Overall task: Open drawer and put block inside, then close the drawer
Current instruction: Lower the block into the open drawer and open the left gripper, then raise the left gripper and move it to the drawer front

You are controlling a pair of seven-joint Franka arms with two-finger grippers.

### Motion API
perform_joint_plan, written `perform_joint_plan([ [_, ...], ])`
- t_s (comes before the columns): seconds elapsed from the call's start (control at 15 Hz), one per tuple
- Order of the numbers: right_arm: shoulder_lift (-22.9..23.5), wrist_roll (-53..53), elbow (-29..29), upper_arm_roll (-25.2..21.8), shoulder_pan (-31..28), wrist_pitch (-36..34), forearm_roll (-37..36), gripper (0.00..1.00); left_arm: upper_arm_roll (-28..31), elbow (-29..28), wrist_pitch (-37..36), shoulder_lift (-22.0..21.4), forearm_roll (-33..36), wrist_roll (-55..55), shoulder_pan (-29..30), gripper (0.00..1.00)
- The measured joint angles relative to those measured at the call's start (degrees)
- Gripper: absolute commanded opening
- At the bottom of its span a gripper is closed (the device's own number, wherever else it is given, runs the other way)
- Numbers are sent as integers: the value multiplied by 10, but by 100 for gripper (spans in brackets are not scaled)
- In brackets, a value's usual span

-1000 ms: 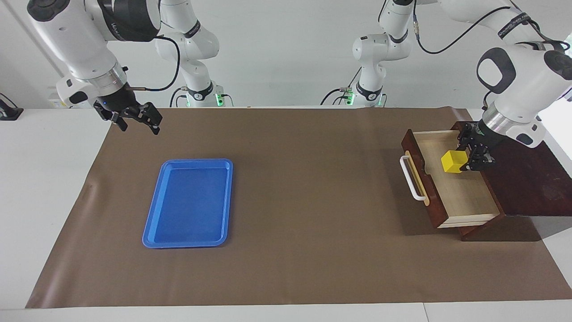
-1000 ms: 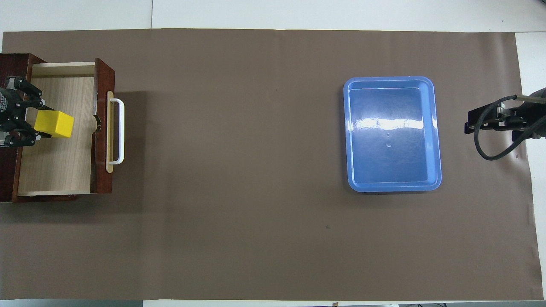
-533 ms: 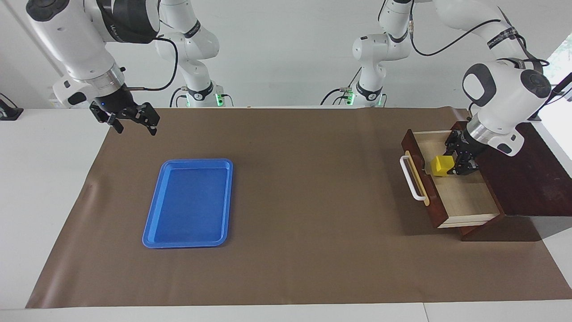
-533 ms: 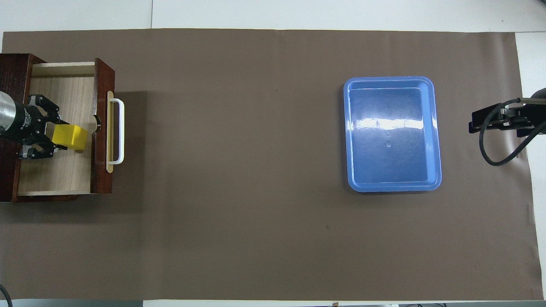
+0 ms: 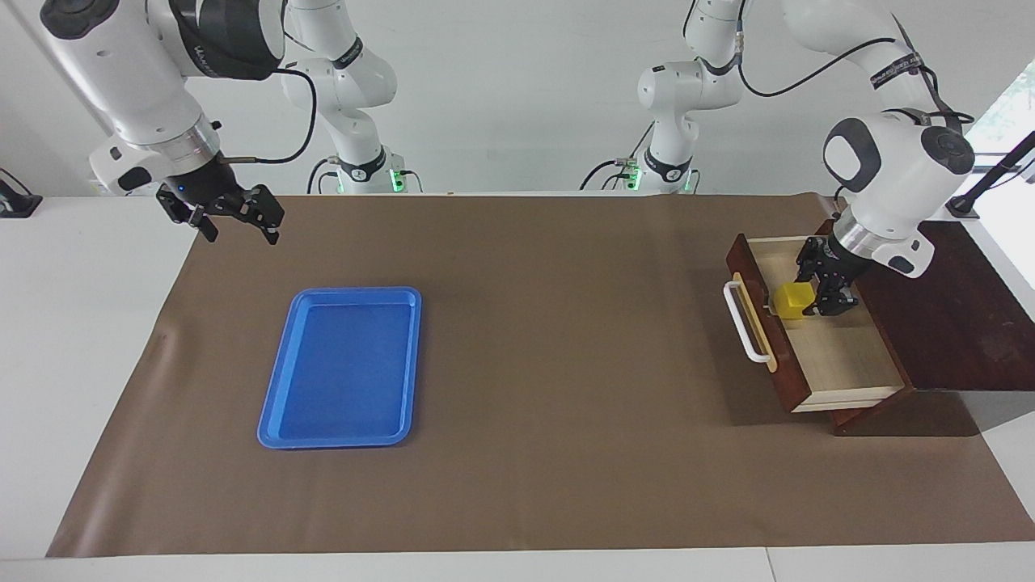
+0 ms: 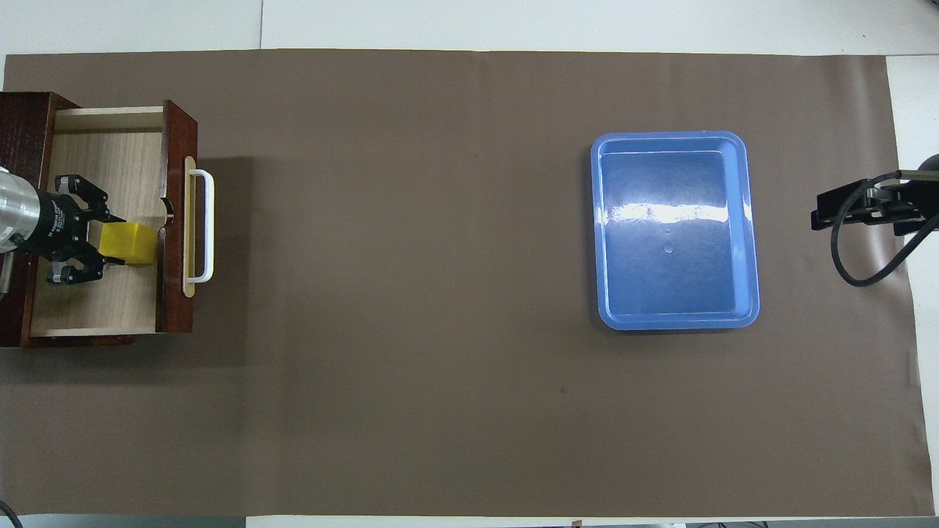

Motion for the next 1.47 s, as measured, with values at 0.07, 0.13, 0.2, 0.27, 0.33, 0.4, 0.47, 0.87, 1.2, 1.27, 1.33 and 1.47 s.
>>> perform_joint_plan([
  [0.07,0,0,0,0,0,0,0,100,0,-1,0,-1,0,0,0,88],
  [0.13,0,0,0,0,0,0,0,100,0,-2,1,-1,0,0,0,100],
  [0.2,0,0,0,0,0,0,0,100,0,-3,1,-1,0,0,0,100],
  [0.27,0,0,-1,0,0,0,0,100,0,-4,1,-1,0,0,0,100],
  [0.33,0,0,-1,0,0,-1,0,100,-1,-3,2,-1,1,0,0,100],
  [0.4,0,0,-1,0,0,-1,0,100,-1,0,3,-2,4,0,-1,100],
  [0.47,0,0,-2,0,0,-1,0,100,-2,10,1,-2,10,0,-1,100],
  [0.87,-2,0,-3,0,0,-1,0,100,-17,125,-107,-8,16,-62,-49,100],
  [1.2,-2,0,-4,0,0,-1,0,100,-22,136,-129,-2,49,-225,-162,100],
  [1.27,-2,0,-4,0,0,-1,0,100,-22,136,-129,1,49,-248,-169,100],
  [1.33,-2,0,-4,0,0,-1,0,100,-21,135,-129,6,49,-271,-175,100],
  [1.47,-2,0,-4,0,0,-1,0,100,-21,130,-128,19,54,-305,-182,100],
])
